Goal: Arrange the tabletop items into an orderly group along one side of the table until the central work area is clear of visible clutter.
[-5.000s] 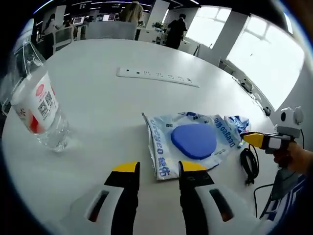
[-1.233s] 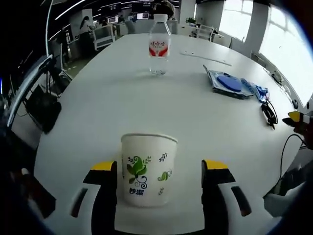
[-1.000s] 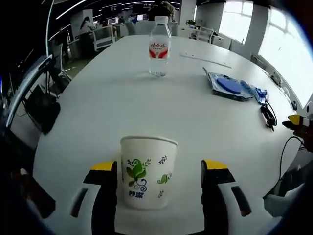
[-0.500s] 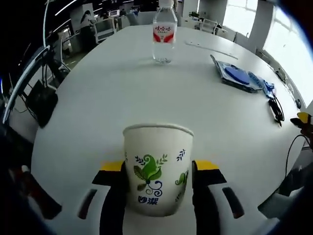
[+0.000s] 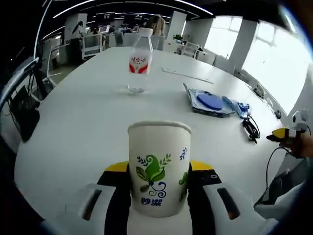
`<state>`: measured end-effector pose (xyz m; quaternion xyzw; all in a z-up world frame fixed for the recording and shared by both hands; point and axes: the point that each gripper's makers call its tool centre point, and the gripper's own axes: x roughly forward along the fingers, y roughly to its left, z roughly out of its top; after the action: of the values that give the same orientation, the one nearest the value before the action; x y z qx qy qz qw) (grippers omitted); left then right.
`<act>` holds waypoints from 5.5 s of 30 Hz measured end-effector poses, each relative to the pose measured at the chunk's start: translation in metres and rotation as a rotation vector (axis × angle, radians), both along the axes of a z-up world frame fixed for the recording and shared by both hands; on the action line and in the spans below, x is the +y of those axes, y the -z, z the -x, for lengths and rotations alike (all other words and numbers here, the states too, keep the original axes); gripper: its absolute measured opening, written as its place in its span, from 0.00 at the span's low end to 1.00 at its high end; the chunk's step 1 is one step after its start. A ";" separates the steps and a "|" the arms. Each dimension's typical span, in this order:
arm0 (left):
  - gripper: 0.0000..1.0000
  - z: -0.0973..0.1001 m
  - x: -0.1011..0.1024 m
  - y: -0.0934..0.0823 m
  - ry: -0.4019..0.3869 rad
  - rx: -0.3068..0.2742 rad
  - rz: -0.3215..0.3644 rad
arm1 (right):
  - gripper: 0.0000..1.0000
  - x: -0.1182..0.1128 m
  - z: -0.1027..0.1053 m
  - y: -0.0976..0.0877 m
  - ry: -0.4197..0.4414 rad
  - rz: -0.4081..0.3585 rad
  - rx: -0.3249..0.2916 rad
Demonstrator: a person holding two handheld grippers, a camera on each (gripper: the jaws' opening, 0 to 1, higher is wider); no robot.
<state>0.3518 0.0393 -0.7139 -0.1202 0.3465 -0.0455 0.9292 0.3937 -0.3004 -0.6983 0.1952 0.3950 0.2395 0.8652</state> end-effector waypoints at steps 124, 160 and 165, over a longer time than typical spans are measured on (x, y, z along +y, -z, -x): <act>0.45 0.014 -0.187 -0.040 0.837 -0.209 -0.096 | 0.00 0.176 0.079 -0.091 -0.740 -0.227 -0.061; 0.46 0.025 -0.184 -0.034 0.881 -0.152 -0.174 | 0.00 0.170 0.085 -0.079 -0.826 -0.089 -0.044; 0.58 0.020 -0.174 -0.042 0.782 -0.198 -0.129 | 0.00 0.172 0.084 -0.082 -0.825 -0.104 -0.038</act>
<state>0.3319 -0.1351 -0.6720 0.0838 0.2772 -0.3848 0.8764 0.3096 -0.1288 -0.6158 0.0598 0.4115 0.5892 0.6927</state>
